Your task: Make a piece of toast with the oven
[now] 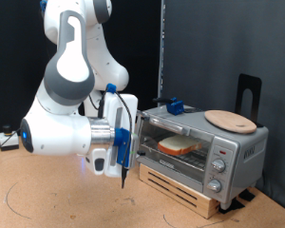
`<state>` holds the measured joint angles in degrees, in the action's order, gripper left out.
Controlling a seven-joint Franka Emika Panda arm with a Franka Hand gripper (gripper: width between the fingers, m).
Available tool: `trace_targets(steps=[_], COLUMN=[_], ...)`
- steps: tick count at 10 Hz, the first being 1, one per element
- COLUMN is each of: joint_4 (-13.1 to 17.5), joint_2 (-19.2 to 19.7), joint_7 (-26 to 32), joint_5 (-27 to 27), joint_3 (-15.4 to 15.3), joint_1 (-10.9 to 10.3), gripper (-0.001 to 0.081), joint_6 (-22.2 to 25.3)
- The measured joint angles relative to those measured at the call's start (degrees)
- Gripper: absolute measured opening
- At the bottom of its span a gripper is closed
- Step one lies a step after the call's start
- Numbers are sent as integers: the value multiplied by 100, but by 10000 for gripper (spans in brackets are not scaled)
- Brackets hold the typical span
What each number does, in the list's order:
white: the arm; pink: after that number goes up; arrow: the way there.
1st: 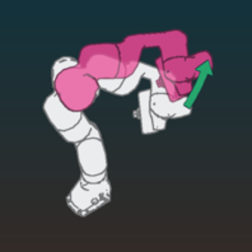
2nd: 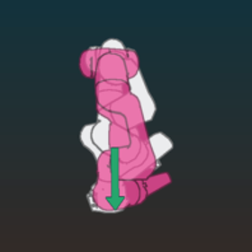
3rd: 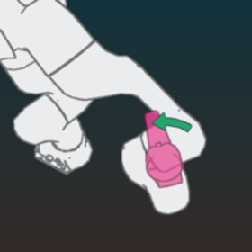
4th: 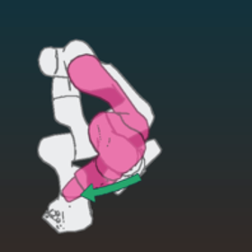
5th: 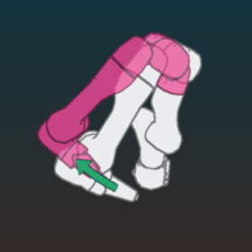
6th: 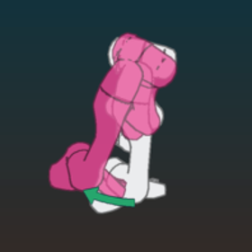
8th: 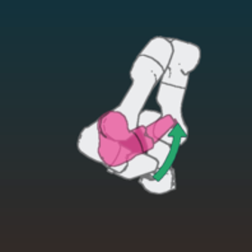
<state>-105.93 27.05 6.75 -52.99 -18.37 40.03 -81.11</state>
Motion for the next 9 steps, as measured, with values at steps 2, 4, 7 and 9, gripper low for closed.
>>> trace_targets(steps=[2, 4, 7, 9], joint_4=[422, 407, 740, 989], joint_2=[287, 305, 670, 1083], joint_7=[9, 70, 285, 290], joint_5=[413, 336, 490, 618], joint_3=[19, 18, -48, -56], joint_1=[-229, -216, -303, -471], gripper=[807, 807, 807, 807], joint_6=[-353, -276, -138, -163])
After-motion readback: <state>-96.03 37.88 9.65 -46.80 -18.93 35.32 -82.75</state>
